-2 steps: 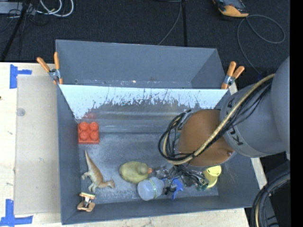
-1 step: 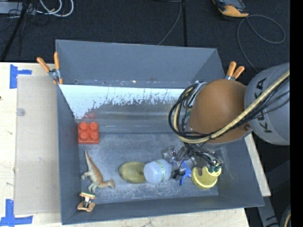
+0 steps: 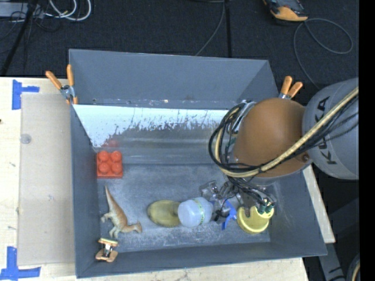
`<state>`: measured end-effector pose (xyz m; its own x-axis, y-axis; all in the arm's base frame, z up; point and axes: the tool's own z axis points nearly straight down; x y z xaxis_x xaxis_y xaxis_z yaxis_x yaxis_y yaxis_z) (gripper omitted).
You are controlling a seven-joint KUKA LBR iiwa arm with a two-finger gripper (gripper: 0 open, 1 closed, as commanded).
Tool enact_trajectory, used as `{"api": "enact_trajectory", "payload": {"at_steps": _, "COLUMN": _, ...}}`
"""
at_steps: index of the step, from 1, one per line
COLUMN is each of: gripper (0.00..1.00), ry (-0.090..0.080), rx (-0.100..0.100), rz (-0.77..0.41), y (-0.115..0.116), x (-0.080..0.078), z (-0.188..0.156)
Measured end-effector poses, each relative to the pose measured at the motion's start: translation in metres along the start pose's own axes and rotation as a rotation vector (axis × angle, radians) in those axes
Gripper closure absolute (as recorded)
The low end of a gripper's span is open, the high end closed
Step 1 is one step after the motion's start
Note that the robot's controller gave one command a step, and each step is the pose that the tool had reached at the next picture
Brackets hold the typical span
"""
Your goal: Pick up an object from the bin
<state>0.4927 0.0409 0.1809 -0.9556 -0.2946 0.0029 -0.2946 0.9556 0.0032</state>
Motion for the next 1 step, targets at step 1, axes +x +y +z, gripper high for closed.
{"api": "enact_trajectory", "payload": {"at_steps": 1, "gripper": 1.00, "ry": 0.010, "rx": -0.002, "rz": -0.002, "y": 0.0043, "x": 0.0001, "z": -0.0350}}
